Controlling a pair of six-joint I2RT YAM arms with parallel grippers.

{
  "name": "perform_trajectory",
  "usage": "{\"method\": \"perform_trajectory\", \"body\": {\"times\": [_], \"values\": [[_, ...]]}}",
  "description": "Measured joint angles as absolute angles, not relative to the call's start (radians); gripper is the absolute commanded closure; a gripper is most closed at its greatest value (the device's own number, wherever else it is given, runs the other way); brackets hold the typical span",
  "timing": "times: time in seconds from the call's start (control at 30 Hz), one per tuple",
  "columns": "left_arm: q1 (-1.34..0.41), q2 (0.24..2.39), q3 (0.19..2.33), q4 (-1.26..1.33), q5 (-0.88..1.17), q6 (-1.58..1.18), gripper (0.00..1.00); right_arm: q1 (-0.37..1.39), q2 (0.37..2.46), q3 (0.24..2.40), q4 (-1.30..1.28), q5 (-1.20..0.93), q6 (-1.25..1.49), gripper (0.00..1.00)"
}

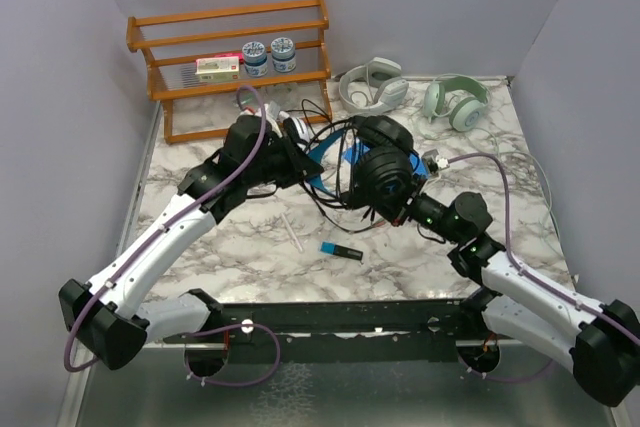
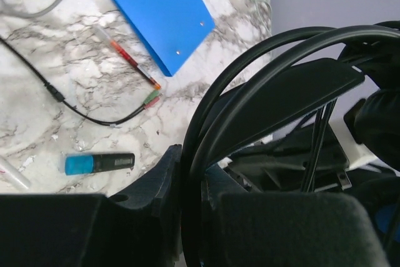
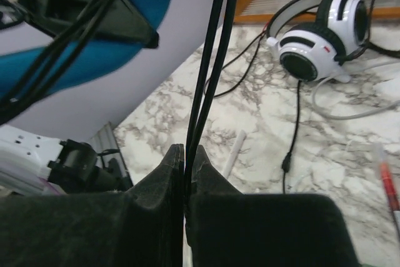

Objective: Wrap the headphones
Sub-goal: Wrap the headphones cable around the headphones.

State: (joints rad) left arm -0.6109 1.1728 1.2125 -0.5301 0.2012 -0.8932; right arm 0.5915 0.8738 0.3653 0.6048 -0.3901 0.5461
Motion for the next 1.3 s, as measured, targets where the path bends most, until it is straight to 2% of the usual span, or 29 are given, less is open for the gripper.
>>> {"method": "perform_trajectory", "body": {"times": [0.1,0.23,0.6,0.77,0.9,1.03,1.17,1.3], "values": [[-0.611,1.1,1.055,-0.442,0.134,-1.013,1.0,0.614,0.924,0.343,0.687,-0.393,0.624,0.99],[-0.613,1.044,0.949,-0.396,0.053,-1.097,1.0,0.68,0.99,0.343,0.762,-0.376,0.681,0.99],[-0.621,0.964,0.839,-0.396,-0.04,-1.169,1.0,0.865,1.323,0.391,0.969,-0.258,0.773,0.99],[-0.619,0.925,0.839,-0.405,-0.048,-1.17,1.0,0.863,1.343,0.391,0.988,-0.2,0.777,1.0],[-0.616,0.91,0.9,-0.447,-0.054,-1.149,1.0,0.784,1.295,0.402,0.915,-0.185,0.74,1.0],[-0.614,0.911,1.003,-0.488,-0.037,-1.104,1.0,0.577,1.304,0.475,0.852,-0.259,0.717,0.99],[-0.614,0.929,1.042,-0.512,0.031,-1.082,1.0,0.409,1.421,0.671,0.788,-0.387,0.691,1.0],[-0.61,0.958,1.042,-0.517,0.094,-1.079,1.0,0.343,1.554,0.868,0.7,-0.485,0.653,0.99]]}}
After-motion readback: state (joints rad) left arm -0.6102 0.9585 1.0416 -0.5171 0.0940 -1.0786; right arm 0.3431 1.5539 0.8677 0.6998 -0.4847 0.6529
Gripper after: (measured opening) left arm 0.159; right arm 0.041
